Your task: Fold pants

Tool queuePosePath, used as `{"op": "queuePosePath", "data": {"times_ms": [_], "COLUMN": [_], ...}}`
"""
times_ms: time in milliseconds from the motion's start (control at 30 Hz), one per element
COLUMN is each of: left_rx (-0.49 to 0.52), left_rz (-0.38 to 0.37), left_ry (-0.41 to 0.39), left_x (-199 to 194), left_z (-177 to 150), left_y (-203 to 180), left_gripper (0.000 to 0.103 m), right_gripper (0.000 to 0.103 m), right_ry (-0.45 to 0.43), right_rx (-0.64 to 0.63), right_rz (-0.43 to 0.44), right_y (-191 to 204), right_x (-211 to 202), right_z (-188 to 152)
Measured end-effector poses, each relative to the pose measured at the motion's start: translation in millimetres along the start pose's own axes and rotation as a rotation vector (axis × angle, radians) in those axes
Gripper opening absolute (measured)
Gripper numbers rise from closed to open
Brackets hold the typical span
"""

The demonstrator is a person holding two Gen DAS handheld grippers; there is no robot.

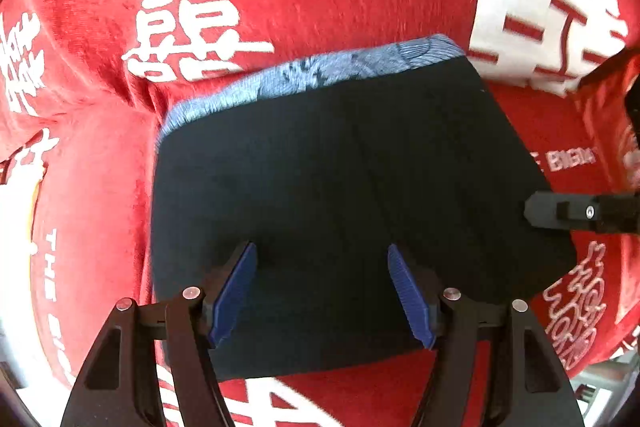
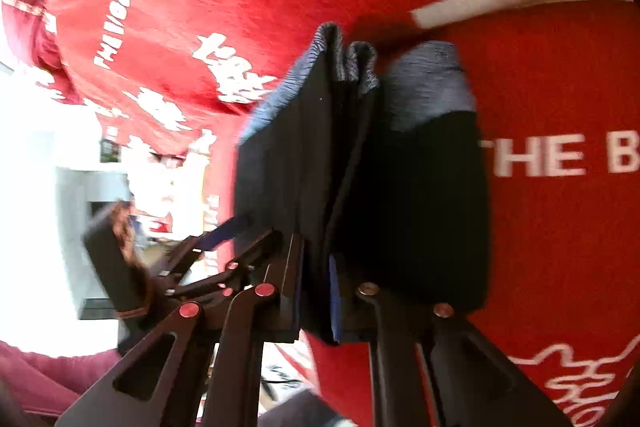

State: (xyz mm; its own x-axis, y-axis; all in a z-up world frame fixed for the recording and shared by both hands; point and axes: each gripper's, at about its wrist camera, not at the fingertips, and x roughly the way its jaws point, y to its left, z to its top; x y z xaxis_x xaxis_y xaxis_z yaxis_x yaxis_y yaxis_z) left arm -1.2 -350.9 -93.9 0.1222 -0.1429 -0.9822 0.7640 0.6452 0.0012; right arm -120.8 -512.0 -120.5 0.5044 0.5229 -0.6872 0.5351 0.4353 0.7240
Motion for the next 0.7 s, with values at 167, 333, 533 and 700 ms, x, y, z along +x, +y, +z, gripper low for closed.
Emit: {"op": "queuePosePath", "data": {"times_ms": [167, 333, 533, 700], "left_rx": [0.024, 0.019, 0.000, -0.008], "left_rz": [0.051, 0.047, 0.069, 0.081], "left_ry": [0.006, 0.023, 0.048, 0.063], "left_x": [5, 7, 11, 11], "left_z": [-3, 0, 5, 6], "left_y": [-13, -10, -9, -11], "left_gripper": [0.069, 0.069, 0.069, 0.070], "right_gripper": [0.015, 0.018, 0.018, 0.022], "right_ry": [0.032, 0.032, 0.039, 0.035], "right_rx": [-0.005, 0.076, 0.073, 0.092], "right_rz": [-0.096, -0.023, -0.029, -0.060], "right_y": [-18, -32, -32, -28], "right_x": [12, 11, 7, 4], "right_z": [-5, -7, -9, -11]}}
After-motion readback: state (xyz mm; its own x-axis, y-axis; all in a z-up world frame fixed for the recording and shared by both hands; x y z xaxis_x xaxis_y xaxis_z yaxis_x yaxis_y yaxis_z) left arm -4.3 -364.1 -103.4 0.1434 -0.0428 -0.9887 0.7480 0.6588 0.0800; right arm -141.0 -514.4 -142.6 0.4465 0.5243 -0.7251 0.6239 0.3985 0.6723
